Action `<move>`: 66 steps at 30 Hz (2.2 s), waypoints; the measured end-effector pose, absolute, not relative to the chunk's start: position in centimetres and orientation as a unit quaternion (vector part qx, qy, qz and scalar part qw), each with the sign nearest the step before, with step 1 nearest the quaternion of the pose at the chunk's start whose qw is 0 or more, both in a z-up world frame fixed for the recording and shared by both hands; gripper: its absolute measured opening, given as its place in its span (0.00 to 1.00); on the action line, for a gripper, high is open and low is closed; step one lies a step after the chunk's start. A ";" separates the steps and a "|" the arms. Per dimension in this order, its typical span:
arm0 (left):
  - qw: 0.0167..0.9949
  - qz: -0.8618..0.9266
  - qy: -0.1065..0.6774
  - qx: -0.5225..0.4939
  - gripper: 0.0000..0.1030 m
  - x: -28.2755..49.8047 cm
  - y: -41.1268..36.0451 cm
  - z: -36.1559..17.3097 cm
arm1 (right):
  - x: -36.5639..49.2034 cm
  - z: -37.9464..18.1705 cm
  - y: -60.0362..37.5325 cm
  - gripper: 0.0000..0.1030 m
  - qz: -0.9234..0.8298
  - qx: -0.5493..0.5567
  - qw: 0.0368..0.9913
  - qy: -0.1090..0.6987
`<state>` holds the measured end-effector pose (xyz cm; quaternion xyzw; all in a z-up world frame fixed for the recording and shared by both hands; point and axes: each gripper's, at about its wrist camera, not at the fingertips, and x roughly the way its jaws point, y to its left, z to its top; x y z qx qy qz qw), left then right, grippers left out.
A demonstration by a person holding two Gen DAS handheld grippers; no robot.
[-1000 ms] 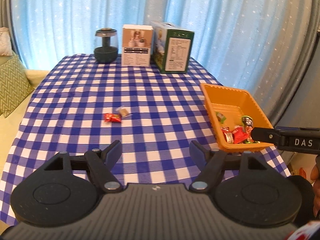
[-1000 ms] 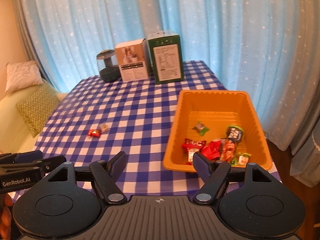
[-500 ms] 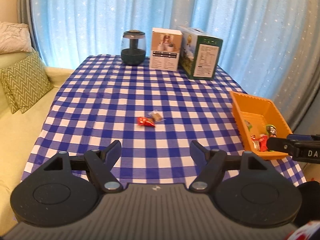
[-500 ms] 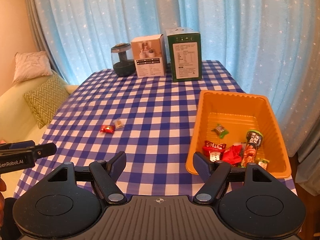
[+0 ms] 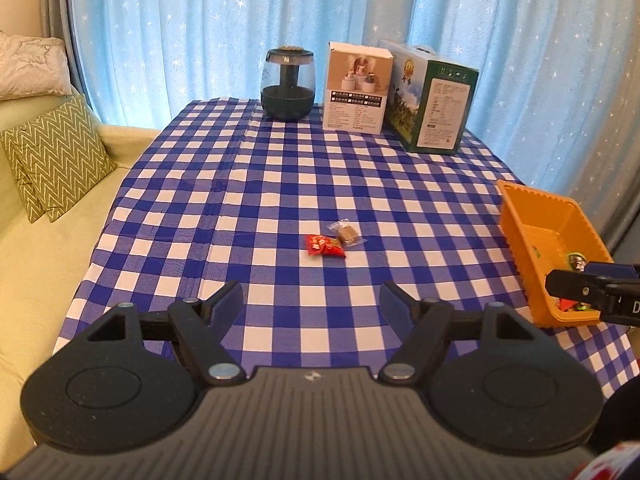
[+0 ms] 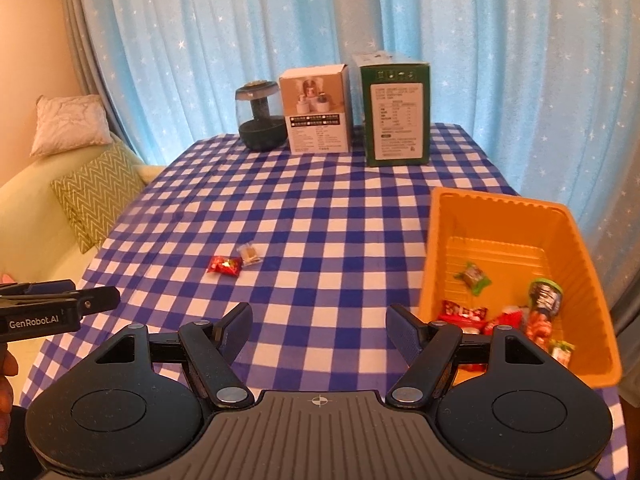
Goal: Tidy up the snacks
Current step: 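Move both open tools back toward the last red and clear candies, then grasp the red candy packet with the left tool while the right tool grasps the clear-wrapped candy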
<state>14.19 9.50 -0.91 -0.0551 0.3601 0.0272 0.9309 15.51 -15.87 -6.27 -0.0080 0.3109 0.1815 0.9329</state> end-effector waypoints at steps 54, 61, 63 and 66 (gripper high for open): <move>0.911 -0.076 0.405 0.003 0.12 31.4 10.8 -12.8 | 33.8 -15.9 -6.1 0.59 0.228 -0.072 0.901 0.361; 0.912 -0.067 0.406 -0.007 0.25 31.6 11.3 -12.8 | 34.0 -15.9 -6.3 0.60 0.231 -0.072 0.901 0.361; 0.913 -0.060 0.403 -0.013 0.32 31.6 11.5 -12.8 | 34.1 -16.0 -6.2 0.60 0.232 -0.073 0.900 0.361; 0.915 -0.045 0.400 -0.031 0.41 31.6 12.0 -12.9 | 34.3 -16.0 -6.0 0.60 0.234 -0.074 0.900 0.359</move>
